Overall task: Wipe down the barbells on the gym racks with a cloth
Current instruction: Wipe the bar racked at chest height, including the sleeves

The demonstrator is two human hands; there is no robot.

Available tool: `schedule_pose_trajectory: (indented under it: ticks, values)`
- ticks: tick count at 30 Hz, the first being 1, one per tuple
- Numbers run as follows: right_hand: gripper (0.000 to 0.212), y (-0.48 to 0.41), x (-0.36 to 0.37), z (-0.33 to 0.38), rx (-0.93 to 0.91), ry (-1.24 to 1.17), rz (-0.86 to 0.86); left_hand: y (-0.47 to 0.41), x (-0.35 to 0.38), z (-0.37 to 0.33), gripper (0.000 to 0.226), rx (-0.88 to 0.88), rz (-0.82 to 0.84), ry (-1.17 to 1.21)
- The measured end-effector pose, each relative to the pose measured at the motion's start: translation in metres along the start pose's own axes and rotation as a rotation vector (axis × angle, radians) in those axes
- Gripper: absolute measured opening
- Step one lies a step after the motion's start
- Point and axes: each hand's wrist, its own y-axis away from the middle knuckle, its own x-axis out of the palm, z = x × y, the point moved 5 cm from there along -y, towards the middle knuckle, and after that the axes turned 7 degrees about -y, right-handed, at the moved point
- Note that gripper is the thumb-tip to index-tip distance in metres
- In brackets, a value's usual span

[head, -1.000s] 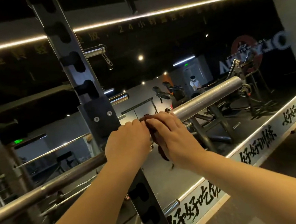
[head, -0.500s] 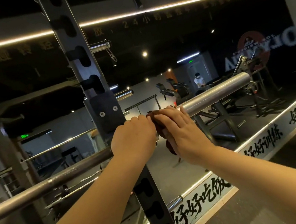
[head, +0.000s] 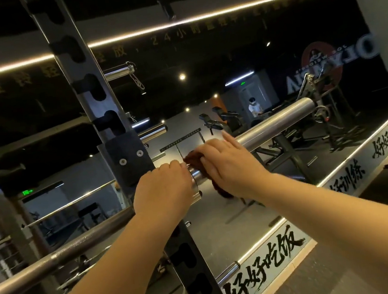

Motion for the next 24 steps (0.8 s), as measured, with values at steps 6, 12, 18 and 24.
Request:
schedule_pose_trajectory:
  ticks: [6, 12, 18, 24]
  values:
    - [0.03, -0.02, -0.018, -0.03, 0.35, -0.02, -0.021, -0.004, -0.005, -0.001, 0.022, 0.001, 0.028, 0.033]
    - [0.034, 0.006, -0.001, 0.011, -0.024, -0.124, 0.008, -0.019, 0.003, -0.011, 0.025, 0.032, 0.004, 0.011]
    - [0.031, 0.001, -0.032, -0.064, 0.356, -0.043, -0.124, -0.013, 0.001, -0.013, 0.033, 0.082, -0.004, -0.087]
    - [0.032, 0.008, -0.008, -0.019, 0.245, -0.142, -0.129, -0.021, 0.002, -0.018, 0.032, 0.019, 0.044, -0.053]
